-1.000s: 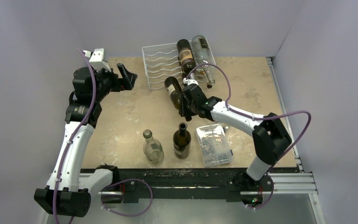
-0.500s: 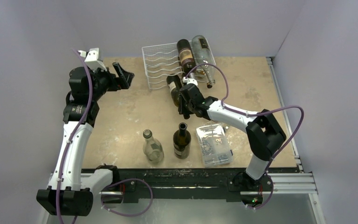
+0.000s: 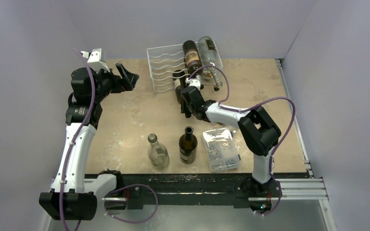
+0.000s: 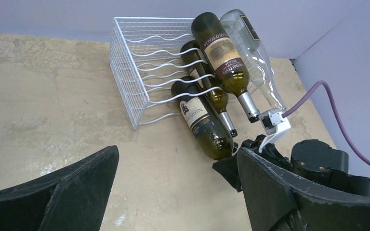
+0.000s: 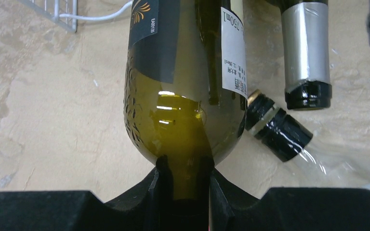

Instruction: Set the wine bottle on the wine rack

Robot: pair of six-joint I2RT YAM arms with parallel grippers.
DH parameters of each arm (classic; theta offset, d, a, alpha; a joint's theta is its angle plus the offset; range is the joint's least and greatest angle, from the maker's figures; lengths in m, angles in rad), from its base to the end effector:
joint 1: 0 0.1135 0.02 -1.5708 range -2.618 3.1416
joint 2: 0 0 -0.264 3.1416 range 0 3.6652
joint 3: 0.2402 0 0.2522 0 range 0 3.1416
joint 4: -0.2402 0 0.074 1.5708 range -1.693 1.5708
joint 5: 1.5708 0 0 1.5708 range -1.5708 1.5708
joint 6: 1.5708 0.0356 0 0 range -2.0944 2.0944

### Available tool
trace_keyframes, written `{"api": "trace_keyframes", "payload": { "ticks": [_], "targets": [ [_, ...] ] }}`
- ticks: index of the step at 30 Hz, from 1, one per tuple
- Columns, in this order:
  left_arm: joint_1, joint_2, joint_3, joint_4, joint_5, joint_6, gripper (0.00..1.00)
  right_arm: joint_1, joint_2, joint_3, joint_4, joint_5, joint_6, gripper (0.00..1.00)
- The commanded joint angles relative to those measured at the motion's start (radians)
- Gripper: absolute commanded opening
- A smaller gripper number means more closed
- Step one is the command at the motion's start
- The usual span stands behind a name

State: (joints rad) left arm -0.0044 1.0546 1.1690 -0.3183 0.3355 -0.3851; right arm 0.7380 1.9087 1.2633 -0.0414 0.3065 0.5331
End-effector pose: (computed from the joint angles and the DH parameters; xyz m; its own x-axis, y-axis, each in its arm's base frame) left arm 0.2315 -0.0127 0.4089 -0.3103 -0.3533 -0.8825 0.2266 0.8741 -0.4296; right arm 0.3200 0.2765 0.1947 -0.6423 0.0708 -0.7632 -0.1654 0.9595 0.2282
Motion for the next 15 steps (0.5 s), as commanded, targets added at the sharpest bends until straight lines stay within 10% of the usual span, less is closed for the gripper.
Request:
{"api": "trace_keyframes", "payload": {
  "ticks": [1,15],
  "targets": [
    [0.045,0.007,0.011,0.053,0.047,-0.047,0.92,-0.004,0.002,0.093,0.263,0.101,-0.038,0.0],
    [0.058,-0.008,-0.006,0.074,0.068,-0.064,0.91,-0.007,0.179,0.294,0.247,0.197,-0.136,0.0]
  ]
}}
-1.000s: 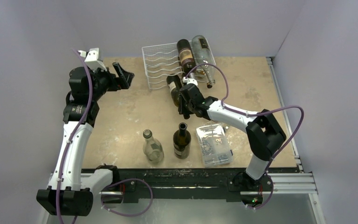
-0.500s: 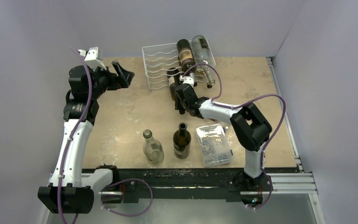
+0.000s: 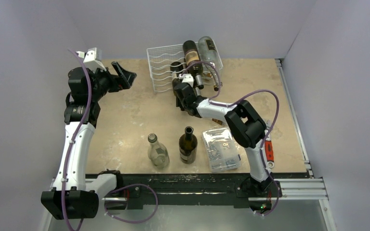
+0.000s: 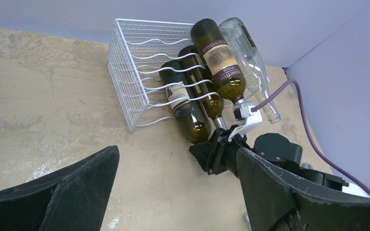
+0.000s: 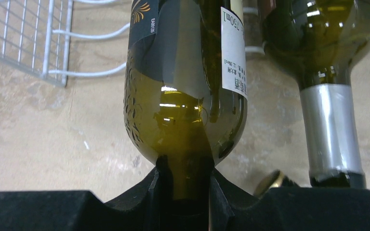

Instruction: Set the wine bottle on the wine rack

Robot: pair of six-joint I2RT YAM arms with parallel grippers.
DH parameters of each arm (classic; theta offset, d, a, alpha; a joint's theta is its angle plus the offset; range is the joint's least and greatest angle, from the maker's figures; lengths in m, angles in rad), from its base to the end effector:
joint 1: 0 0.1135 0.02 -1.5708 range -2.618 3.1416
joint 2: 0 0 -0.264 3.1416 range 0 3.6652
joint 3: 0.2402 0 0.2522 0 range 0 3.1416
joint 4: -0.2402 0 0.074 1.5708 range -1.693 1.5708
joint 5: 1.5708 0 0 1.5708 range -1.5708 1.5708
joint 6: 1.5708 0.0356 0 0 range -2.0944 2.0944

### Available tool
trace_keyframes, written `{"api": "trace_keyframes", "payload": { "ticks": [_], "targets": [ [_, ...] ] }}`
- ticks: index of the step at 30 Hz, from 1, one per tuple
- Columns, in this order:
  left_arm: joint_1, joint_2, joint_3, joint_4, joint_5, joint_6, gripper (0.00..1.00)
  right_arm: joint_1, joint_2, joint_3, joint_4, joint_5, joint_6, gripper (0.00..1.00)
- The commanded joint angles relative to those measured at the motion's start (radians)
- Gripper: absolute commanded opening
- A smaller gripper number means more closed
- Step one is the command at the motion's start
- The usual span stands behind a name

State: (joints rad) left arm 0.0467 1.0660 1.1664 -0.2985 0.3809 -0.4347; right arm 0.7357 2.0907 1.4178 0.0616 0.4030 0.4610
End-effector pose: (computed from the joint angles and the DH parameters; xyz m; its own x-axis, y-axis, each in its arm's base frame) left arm 0.2354 -0.0023 0.4078 -0.3134 -0.4060 -0.8584 0.2081 0.8526 -0.4793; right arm 0.3560 0.3034 0.1756 -0.5498 0.0543 -0.8335 -0.1504 0.9752 0.1627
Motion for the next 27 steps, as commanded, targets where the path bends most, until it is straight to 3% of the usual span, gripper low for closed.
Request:
{"api": "trace_keyframes", "payload": {
  "ticks": [1,18,27],
  "targets": [
    [0.007,-0.02,-0.004,0.053,0.021,-0.013,0.91,-0.005,0.011,0.159,0.135,0.1,-0.074,0.0],
    [0.007,-0.005,0.002,0.05,0.036,-0.016,0.91,-0.023,0.167,0.327,0.111,0.173,-0.17,0.0],
    [0.007,-0.003,0.004,0.05,0.042,-0.018,0.91,-0.048,0.214,0.38,0.102,0.124,-0.177,0.24]
  ]
}}
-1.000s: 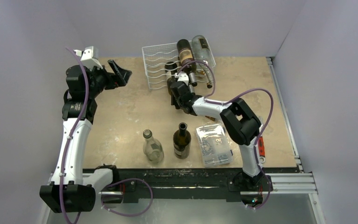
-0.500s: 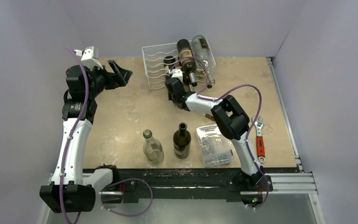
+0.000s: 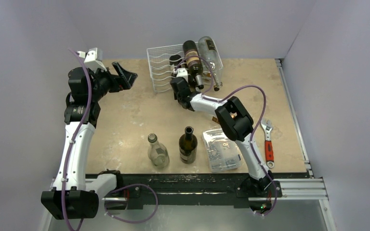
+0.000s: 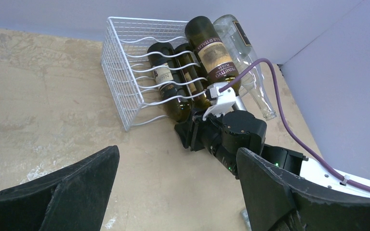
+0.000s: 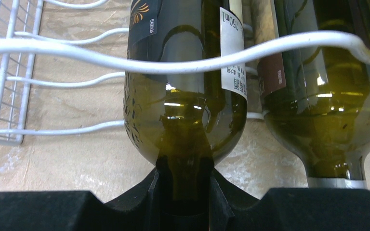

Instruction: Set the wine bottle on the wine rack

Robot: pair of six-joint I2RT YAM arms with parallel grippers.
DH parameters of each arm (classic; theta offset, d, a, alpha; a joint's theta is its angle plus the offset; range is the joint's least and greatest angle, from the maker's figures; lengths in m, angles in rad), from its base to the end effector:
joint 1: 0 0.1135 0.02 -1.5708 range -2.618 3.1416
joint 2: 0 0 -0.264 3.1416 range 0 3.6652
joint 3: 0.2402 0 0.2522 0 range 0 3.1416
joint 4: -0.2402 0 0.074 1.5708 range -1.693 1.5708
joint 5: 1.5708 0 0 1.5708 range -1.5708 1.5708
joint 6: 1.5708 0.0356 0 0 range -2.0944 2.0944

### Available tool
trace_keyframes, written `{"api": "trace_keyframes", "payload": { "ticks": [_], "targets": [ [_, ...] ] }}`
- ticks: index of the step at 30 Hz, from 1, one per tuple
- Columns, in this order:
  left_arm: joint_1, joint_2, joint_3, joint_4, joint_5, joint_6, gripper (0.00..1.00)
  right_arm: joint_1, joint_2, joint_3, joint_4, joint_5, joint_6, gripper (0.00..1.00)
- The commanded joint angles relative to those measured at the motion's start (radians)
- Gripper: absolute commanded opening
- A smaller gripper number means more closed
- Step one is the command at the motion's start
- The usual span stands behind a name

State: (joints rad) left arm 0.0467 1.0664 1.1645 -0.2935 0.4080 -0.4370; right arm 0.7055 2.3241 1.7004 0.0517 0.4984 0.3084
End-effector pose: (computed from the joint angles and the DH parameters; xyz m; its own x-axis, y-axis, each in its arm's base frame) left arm 0.2354 -0.0031 0.4076 -0.3221 -0.4040 -0.8562 0.2314 0.8434 -0.4850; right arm 0.4092 0.3262 0.1547 -0.4726 -0.0524 -0.8797 -0.1260 0.9920 0.0087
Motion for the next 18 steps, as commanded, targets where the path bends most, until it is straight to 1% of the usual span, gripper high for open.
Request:
{"api": "trace_keyframes", "payload": {
  "ticks": [1,3,6,9,11,13,18],
  "targets": [
    [0.007,-0.005,0.006,0.044,0.015,-0.014,0.91,-0.018,-0.01,0.113,0.103,0.027,-0.031,0.27],
    [0.007,-0.007,0.004,0.044,0.011,-0.013,0.91,-0.017,0.013,0.142,0.078,0.032,-0.037,0.32],
    [0.007,-0.007,0.007,0.044,0.017,-0.017,0.91,-0.017,0.013,0.146,0.06,0.02,-0.044,0.43],
    [0.007,-0.007,0.007,0.049,0.025,-0.019,0.91,-0.017,-0.017,0.095,0.087,0.012,-0.055,0.59],
    [0.007,-0.007,0.007,0.048,0.025,-0.019,0.91,-0.015,-0.035,0.066,0.088,0.008,-0.049,0.66],
    [0.007,-0.008,0.002,0.05,0.024,-0.019,0.91,-0.014,-0.05,0.043,0.079,0.009,-0.042,0.7],
    [0.007,-0.009,0.003,0.055,0.035,-0.028,0.91,-0.008,-0.117,-0.044,0.072,-0.007,-0.033,0.75]
  ]
}}
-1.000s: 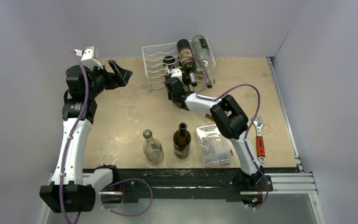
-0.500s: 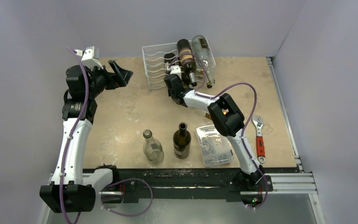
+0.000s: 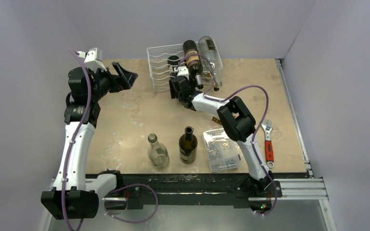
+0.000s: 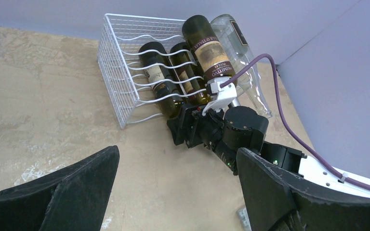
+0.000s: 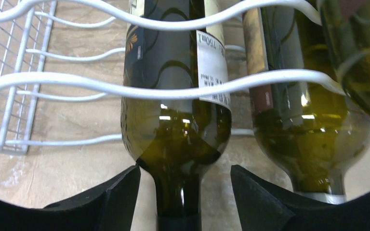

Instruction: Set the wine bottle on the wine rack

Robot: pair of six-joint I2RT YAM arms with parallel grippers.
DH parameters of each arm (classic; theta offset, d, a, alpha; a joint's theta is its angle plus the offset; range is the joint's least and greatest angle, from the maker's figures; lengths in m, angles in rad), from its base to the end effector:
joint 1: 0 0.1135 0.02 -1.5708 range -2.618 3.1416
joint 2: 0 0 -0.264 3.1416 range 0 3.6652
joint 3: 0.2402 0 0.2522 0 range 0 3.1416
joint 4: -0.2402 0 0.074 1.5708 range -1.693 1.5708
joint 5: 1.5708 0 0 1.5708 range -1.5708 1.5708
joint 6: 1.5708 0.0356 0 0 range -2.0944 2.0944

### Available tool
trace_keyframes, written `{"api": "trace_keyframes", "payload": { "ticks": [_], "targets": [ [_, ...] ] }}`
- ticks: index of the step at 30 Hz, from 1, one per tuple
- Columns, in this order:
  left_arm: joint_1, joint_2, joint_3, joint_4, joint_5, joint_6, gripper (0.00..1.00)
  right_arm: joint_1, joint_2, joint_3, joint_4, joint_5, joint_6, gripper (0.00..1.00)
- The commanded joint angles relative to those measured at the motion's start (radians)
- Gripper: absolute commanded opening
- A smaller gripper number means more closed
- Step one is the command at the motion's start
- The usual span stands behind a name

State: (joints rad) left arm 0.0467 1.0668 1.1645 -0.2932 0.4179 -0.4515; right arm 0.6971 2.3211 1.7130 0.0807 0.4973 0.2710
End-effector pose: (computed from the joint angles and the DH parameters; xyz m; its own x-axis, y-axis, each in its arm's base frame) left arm 0.2354 -0.0035 0.4076 -0.3295 -0.4146 -0.8483 0.2348 0.8342 -0.4989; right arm 0.4144 0.3249 0.1629 -0.4382 -0.0601 -0.8969 -0.1358 0.9907 0.0000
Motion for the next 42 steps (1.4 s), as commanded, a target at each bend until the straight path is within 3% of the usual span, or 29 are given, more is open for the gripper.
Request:
{"api": "trace_keyframes", "payload": {
  "ticks": [1,13,19,29,39,42],
  "targets": [
    [0.007,-0.01,0.003,0.057,0.027,-0.015,0.91,0.0,-0.133,-0.075,0.04,-0.017,0.008,0.77],
    [0.007,-0.006,-0.002,0.058,0.023,-0.016,0.92,0.002,-0.356,-0.266,-0.073,-0.256,0.028,0.81],
    [0.007,-0.001,-0.005,0.06,0.025,-0.018,0.92,0.002,-0.511,-0.396,-0.077,-0.331,-0.07,0.84],
    [0.007,0.016,-0.004,0.071,0.051,-0.036,0.92,-0.019,-0.768,-0.629,-0.175,-0.176,-0.209,0.96],
    [-0.004,0.012,-0.01,0.076,0.053,-0.038,0.92,-0.028,-0.732,-0.569,-0.375,-0.058,-0.266,0.99],
    [-0.016,0.013,-0.004,0.063,0.042,-0.024,0.92,-0.029,-0.644,-0.454,-0.557,-0.016,-0.242,0.97]
  ]
}}
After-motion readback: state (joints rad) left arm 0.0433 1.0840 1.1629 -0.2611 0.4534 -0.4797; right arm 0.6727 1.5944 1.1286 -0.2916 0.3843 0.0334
